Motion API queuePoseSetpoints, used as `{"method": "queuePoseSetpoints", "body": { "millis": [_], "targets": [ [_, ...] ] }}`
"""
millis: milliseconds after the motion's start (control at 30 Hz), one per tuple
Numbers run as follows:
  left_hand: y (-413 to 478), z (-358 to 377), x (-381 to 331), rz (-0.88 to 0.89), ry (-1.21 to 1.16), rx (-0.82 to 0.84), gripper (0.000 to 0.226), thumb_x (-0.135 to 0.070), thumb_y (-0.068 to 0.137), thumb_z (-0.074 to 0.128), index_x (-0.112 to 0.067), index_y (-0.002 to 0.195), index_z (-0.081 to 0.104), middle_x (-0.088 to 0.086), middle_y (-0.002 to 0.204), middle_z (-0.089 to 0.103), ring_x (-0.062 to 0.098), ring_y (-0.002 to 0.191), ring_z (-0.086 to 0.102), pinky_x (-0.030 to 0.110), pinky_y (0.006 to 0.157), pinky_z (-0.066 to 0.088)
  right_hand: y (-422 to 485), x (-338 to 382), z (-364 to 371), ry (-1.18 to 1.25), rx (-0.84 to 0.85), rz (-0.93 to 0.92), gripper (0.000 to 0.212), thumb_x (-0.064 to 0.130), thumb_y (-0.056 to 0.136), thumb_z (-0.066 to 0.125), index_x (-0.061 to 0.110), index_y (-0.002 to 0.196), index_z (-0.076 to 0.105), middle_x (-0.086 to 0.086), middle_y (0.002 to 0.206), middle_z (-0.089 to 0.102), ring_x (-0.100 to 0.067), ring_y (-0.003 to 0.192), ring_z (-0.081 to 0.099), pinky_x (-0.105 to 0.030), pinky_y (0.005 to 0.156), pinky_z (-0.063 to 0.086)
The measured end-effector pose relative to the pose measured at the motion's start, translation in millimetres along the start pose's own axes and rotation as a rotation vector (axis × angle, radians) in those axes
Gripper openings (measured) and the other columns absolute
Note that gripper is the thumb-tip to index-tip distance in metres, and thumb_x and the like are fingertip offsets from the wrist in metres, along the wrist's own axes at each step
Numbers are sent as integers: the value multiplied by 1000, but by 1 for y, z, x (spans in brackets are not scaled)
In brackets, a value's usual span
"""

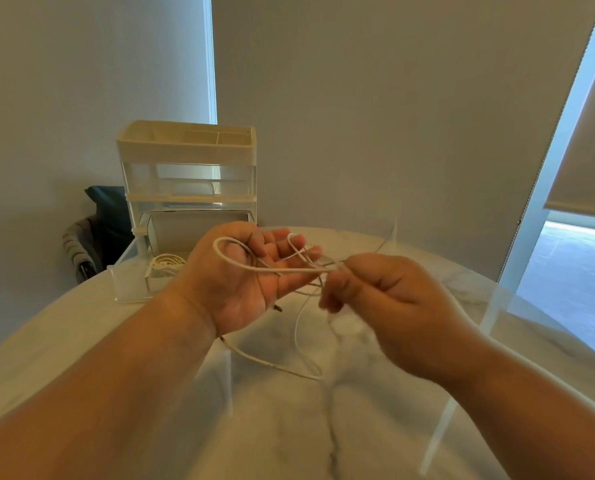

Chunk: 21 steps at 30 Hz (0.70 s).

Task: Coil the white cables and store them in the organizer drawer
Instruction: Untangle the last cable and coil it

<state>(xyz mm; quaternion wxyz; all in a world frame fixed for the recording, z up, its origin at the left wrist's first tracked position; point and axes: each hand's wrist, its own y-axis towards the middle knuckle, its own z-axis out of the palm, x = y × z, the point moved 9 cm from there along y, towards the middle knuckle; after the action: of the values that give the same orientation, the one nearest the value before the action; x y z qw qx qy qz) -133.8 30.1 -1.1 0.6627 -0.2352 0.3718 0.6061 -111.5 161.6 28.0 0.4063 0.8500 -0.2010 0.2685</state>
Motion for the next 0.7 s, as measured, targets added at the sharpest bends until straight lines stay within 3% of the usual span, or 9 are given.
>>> {"method": "queuePoseSetpoints", "body": {
  "millis": [100,167,300,500,600,700],
  "targets": [
    [0,-6,-6,41,-57,-74,49,-1,71,34,-6,118,47,13,84,55,34,77,67,44,65,60,2,-7,-22,373,-165,92,33,38,97,49,27,86,79,-3,66,65,-20,61,59,-27,61,50],
    [-1,-12,-10,61,-58,-121,39,-3,81,39,-9,117,51,11,80,57,33,77,69,44,64,60,3,-13,-33,486,-254,138,36,42,96,49,24,89,79,-5,63,61,-19,53,51,-27,53,43],
    [-3,-20,-15,69,-28,-169,30,-12,94,39,-7,118,55,9,81,58,29,79,70,36,62,61,3,-13,-54,695,-421,132,39,45,91,46,20,103,74,-6,63,56,-17,44,38,-29,51,32],
    [0,-37,-23,180,-127,-328,24,3,92,34,-4,106,53,12,85,56,30,90,68,40,76,62,-7,-26,-82,745,-651,180,38,50,104,35,39,130,60,-2,78,64,-14,44,37,-26,47,32],
    [-3,-51,-22,185,8,-463,17,8,90,39,-3,91,51,16,90,53,24,78,62,30,66,62,-10,-26,-87,681,-679,199,35,52,104,32,52,132,54,0,98,73,-14,44,42,-27,46,29],
    [-5,-61,-24,187,250,-556,14,4,93,49,-6,101,54,14,88,56,16,70,56,25,57,50,-13,-26,-92,613,-689,198,33,51,105,33,57,131,53,4,122,70,-17,48,49,-24,44,33]
  ]
}}
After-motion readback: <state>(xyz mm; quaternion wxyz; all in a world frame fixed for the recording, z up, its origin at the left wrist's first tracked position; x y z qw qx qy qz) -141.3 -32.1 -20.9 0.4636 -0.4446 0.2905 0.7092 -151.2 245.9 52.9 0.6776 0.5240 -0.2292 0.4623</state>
